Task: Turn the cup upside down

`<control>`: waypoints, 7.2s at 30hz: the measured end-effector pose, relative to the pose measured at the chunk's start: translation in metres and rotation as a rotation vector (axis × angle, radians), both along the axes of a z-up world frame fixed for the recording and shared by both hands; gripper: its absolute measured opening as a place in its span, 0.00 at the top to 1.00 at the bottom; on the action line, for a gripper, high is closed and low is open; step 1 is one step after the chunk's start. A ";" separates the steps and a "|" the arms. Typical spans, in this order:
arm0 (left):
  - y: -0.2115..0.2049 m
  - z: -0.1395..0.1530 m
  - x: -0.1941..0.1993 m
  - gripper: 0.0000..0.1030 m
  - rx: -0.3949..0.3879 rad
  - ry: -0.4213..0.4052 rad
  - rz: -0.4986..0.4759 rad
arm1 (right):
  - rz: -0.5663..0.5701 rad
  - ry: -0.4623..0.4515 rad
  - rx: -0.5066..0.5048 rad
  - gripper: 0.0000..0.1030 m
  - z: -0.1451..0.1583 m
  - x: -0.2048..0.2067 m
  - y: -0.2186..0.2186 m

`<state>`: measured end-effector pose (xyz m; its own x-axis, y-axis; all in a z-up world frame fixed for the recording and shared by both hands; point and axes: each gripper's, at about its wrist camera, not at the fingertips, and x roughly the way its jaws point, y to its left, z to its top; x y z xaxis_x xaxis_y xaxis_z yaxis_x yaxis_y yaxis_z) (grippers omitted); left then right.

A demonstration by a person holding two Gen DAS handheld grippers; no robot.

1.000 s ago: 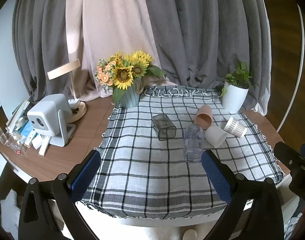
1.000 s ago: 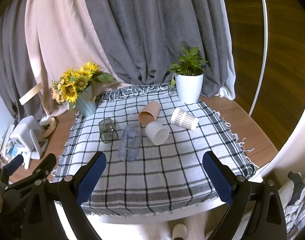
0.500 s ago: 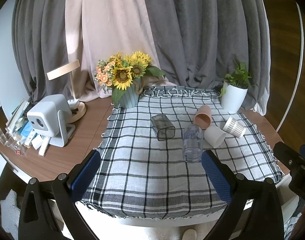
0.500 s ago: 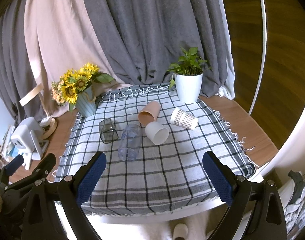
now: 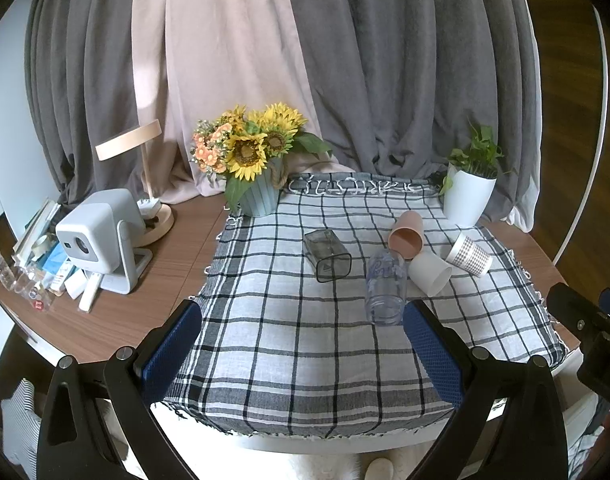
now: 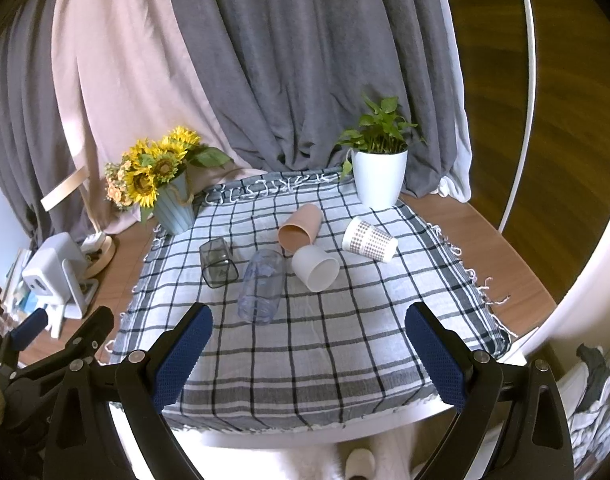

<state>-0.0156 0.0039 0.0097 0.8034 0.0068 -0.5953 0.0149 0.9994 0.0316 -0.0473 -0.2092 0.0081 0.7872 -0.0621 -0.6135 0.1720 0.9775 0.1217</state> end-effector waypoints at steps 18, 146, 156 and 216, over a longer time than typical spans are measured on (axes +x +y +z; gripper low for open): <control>0.000 0.001 -0.002 0.00 -0.001 0.003 0.002 | -0.002 -0.001 0.000 0.06 0.000 -0.001 0.001; 0.040 -0.131 0.180 0.00 0.043 0.538 -0.093 | 0.118 0.346 0.205 0.18 -0.111 0.181 0.058; -0.028 -0.135 0.213 0.00 -0.025 0.644 -0.224 | -0.054 0.326 0.304 0.18 -0.104 0.177 -0.019; -0.087 -0.132 0.207 0.31 -0.044 0.522 -0.234 | -0.036 0.382 0.350 0.17 -0.130 0.170 -0.084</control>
